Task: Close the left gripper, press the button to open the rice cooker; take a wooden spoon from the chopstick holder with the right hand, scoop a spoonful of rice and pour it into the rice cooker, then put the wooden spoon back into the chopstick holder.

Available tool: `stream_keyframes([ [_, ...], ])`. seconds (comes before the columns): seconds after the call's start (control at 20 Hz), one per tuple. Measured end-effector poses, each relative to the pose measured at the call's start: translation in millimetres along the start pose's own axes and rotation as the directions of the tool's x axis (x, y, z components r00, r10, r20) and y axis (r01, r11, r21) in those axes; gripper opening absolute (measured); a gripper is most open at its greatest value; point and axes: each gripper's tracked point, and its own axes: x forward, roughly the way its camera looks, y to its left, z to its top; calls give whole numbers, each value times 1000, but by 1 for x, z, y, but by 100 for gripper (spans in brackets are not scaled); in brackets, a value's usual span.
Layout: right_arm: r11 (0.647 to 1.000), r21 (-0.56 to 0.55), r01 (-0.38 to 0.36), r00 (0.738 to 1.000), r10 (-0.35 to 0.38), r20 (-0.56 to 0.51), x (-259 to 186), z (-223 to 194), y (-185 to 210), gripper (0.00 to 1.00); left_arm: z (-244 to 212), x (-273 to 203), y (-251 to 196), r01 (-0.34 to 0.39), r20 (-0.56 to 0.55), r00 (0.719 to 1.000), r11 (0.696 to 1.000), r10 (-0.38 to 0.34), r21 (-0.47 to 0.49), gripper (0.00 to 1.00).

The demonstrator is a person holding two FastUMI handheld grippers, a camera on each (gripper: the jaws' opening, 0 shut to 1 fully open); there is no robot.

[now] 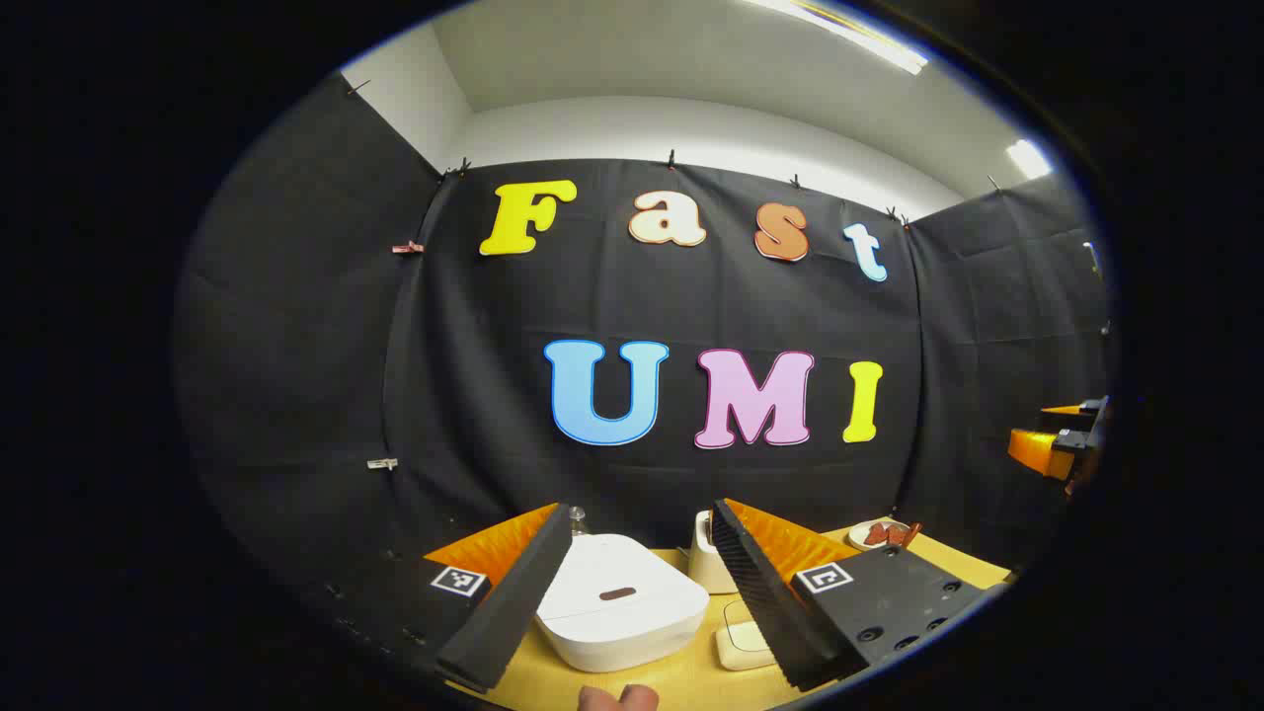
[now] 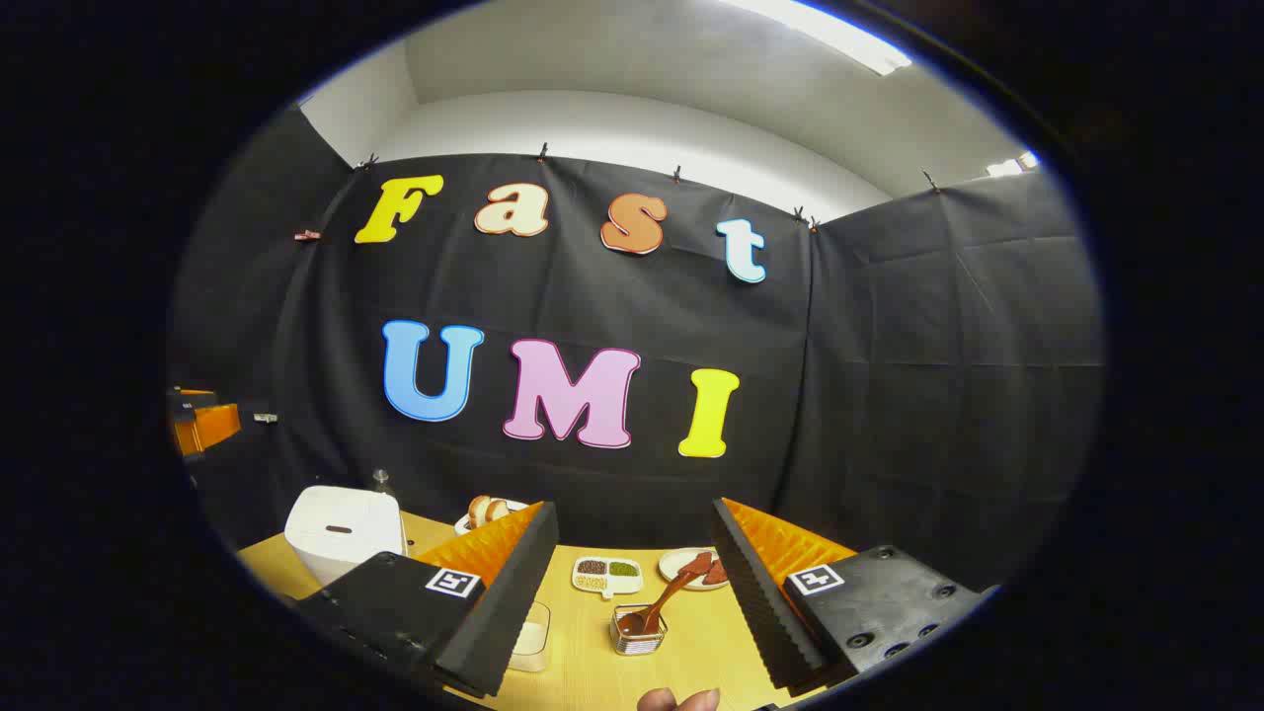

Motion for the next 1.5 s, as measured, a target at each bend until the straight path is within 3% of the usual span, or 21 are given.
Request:
stream_keyframes([
  [1.05,1000,-23,-17,1000,17,11,-18,2,8,97,6,-11,3,10,3,1000,1000,-10,16,99],
  [1.25,1000,-16,-9,1000,9,18,-21,4,6,97,6,-21,-4,72,-3,997,997,-72,-24,98],
  [1.35,1000,-19,-4,1000,5,29,-20,7,4,97,0,-20,-15,147,-46,988,989,-148,-17,98],
  [1.5,1000,-19,-1,999,2,47,-20,12,4,97,-6,-9,-16,229,-85,971,971,-223,67,44],
])
